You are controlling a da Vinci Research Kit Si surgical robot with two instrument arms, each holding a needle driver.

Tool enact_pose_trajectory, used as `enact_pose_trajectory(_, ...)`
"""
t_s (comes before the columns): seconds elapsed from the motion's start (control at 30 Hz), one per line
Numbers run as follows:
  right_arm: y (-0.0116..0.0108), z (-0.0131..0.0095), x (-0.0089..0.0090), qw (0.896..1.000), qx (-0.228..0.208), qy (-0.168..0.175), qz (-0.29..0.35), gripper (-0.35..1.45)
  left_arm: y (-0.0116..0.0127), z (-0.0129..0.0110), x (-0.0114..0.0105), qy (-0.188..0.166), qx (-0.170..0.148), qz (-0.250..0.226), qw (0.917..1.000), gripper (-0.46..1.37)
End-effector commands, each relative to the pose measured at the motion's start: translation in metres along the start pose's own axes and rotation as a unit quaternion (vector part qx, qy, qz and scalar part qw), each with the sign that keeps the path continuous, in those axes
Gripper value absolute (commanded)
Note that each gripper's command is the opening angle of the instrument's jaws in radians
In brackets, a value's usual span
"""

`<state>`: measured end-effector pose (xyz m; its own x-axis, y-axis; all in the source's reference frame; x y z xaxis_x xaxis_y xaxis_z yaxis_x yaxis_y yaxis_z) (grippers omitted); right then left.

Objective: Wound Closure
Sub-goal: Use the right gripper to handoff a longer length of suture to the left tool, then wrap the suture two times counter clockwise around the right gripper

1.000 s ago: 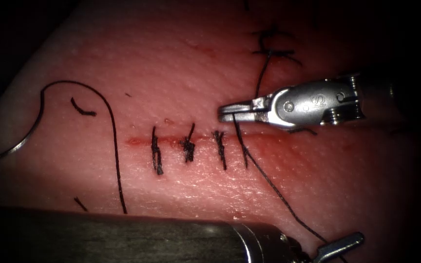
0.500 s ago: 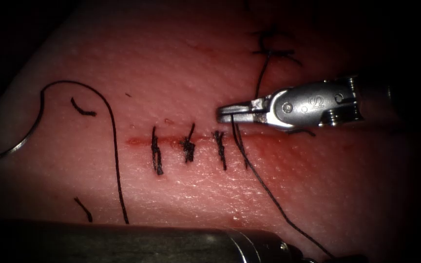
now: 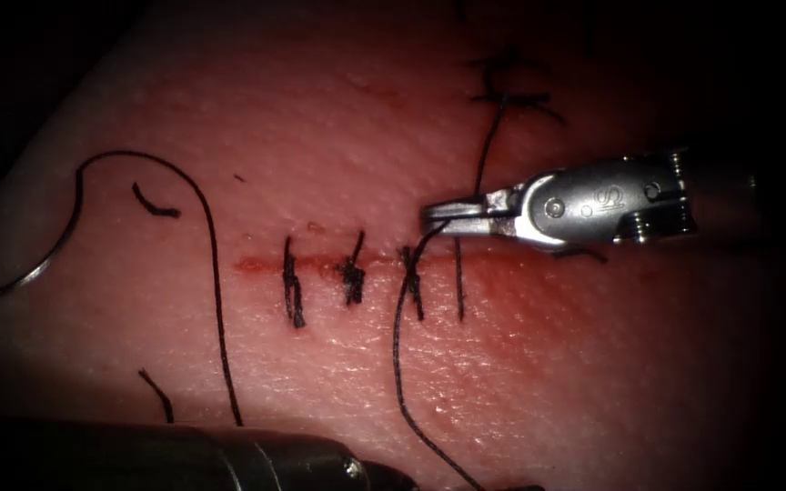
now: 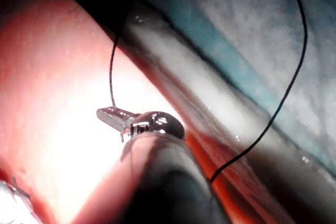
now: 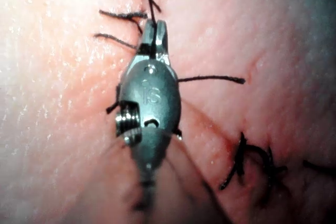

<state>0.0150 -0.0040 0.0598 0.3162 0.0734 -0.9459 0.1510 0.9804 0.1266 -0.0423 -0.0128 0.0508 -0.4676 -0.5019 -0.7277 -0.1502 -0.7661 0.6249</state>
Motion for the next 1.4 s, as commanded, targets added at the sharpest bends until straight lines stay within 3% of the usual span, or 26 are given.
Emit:
enact_pose_trajectory(0.03,-0.0002,-0.0001,0.0001,1.0,-0.002,0.0,0.0,-0.35,-0.0002,-0.0008,-0.0002,-0.005,-0.004,-0.001,1.0,-0.35)
enact_pose_trajectory(0.07,-0.0005,-0.0003,0.0005,1.0,-0.001,-0.002,0.003,-0.35,-0.0008,-0.0028,-0.0009,-0.011,-0.004,-0.004,0.9999,-0.35)
enact_pose_trajectory(0.2,-0.0014,-0.0007,0.0016,1.0,-0.002,0.0,0.005,-0.35,-0.003,-0.0069,-0.0032,-0.027,0.003,-0.012,0.9996,-0.35)
enact_pose_trajectory(0.33,-0.0024,-0.0009,0.0025,1.0,-0.004,-0.002,0.005,-0.35,-0.0057,-0.0096,-0.0063,-0.041,0.004,-0.025,0.9988,-0.35)
enact_pose_trajectory(0.57,-0.0036,-0.0017,0.003,1.0,-0.01,-0.008,0.017,-0.35,-0.0093,-0.0118,-0.0109,-0.055,0.005,-0.026,0.9981,-0.35)
enact_pose_trajectory(0.77,-0.0038,-0.0021,0.0034,0.998,-0.013,-0.008,0.055,-0.35,-0.0092,-0.0112,-0.0116,-0.063,0.007,-0.026,0.9976,-0.35)
enact_pose_trajectory(0.8,-0.0038,-0.0021,0.0035,0.998,-0.013,-0.008,0.058,-0.17,-0.0091,-0.011,-0.0115,-0.064,0.006,-0.025,0.9976,-0.35)
enact_pose_trajectory(0.83,-0.0038,-0.0021,0.0036,0.998,-0.013,-0.008,0.065,0.24,-0.009,-0.0108,-0.0115,-0.065,0.005,-0.025,0.9975,-0.35)
enact_pose_trajectory(0.9,-0.0038,-0.0023,0.0037,0.997,-0.014,-0.005,0.074,0.75,-0.009,-0.0103,-0.0113,-0.067,0.004,-0.019,0.9975,-0.35)
enact_pose_trajectory(0.97,-0.0039,-0.0025,0.0038,0.996,-0.027,-0.005,0.08,1.02,-0.009,-0.0101,-0.0112,-0.068,0.001,-0.019,0.9975,-0.35)
enact_pose_trajectory(1.1,-0.0037,-0.0035,0.004,0.995,-0.048,0.004,0.092,1.23,-0.0089,-0.0099,-0.0109,-0.07,-0.002,-0.013,0.9974,-0.35)
enact_pose_trajectory(1.4,-0.0029,-0.0061,0.0048,0.992,-0.066,0.011,0.107,1.26,-0.0088,-0.0086,-0.0087,-0.063,-0.011,0.005,0.9979,-0.35)
